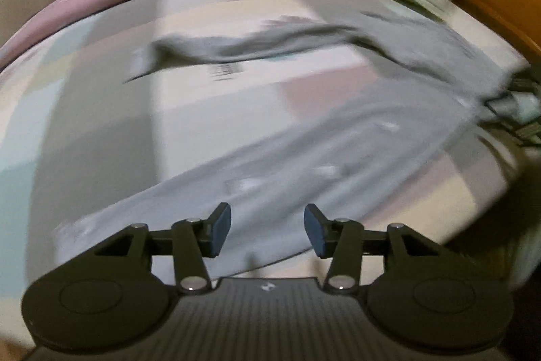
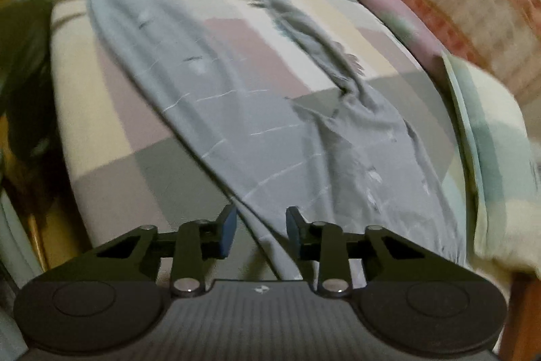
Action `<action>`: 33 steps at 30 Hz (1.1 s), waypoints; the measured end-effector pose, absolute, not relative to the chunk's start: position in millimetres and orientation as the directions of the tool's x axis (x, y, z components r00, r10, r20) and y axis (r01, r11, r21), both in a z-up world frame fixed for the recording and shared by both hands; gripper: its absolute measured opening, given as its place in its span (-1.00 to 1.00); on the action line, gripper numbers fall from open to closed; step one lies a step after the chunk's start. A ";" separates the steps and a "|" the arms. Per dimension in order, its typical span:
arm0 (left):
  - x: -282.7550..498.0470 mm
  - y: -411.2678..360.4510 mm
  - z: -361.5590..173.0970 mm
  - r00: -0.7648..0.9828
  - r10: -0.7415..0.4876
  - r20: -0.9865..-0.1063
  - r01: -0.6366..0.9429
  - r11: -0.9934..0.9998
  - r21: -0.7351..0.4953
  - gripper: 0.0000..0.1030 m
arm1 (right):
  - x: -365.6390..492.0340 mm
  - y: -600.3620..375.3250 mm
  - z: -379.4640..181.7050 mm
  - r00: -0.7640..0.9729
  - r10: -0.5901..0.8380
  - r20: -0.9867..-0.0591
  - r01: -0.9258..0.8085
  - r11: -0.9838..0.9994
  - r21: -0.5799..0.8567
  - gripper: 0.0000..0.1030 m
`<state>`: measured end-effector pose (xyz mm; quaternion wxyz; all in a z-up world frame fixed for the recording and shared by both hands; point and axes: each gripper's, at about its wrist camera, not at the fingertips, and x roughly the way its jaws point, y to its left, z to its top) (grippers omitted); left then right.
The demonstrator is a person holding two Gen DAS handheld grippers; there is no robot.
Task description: Fold clothes
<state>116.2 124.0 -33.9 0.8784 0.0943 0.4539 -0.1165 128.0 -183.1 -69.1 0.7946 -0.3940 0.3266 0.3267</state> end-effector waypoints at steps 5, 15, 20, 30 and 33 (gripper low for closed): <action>116.0 51.6 -53.5 0.520 -0.179 -0.835 0.494 0.861 0.123 -0.01 | 127.9 -149.6 -90.7 0.582 0.284 -0.762 -0.802 0.355 -0.480 -0.45; 106.4 -15.3 -72.2 0.541 -0.262 -0.799 0.643 0.742 0.192 0.10 | 134.7 -144.4 -77.3 0.477 0.357 -0.803 -0.856 0.396 -0.333 -0.95; 104.2 -30.7 -85.7 0.546 -0.273 -0.792 0.676 0.702 0.225 0.11 | 127.8 -159.1 -55.0 0.338 0.458 -0.822 -0.878 0.469 -0.100 -0.95; 99.7 -14.8 -89.1 0.541 -0.252 -0.803 0.671 0.704 0.231 0.11 | 99.5 -195.8 -47.5 0.362 0.381 -0.851 -0.825 0.555 -0.103 -0.73; 97.3 -2.5 -88.1 0.563 -0.211 -0.799 0.662 0.693 0.283 0.10 | 94.1 -206.3 -43.5 0.410 0.361 -0.838 -0.797 0.589 -0.136 -0.72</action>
